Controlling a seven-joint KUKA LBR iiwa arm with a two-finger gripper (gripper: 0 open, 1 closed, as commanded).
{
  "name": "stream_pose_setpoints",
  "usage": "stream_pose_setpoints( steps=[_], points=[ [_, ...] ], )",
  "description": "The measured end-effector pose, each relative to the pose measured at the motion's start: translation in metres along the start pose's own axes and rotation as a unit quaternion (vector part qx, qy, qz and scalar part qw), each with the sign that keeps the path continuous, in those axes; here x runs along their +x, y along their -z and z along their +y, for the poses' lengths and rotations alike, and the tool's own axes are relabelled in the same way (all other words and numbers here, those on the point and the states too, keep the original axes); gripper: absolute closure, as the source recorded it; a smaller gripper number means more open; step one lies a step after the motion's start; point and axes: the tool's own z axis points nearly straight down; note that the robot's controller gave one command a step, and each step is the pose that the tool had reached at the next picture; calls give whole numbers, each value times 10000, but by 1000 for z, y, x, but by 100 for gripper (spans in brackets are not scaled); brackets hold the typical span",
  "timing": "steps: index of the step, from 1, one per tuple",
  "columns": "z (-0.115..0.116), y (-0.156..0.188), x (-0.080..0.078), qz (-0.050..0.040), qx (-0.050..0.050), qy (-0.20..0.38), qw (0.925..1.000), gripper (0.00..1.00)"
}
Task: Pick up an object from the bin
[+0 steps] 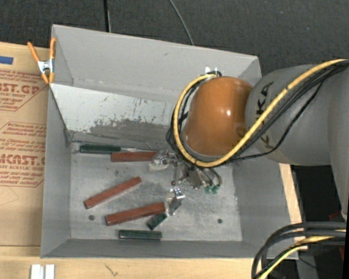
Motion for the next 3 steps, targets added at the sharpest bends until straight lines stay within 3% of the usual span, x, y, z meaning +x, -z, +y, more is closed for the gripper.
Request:
stream_pose_setpoints(
  steps=[1,2,3],
  points=[
    [50,-7,20,1,-14,73,10000,0],
    [34,-57,11,-53,11,1178,9930,0],
    [43,-74,22,-172,20,538,9984,100]
  ],
)
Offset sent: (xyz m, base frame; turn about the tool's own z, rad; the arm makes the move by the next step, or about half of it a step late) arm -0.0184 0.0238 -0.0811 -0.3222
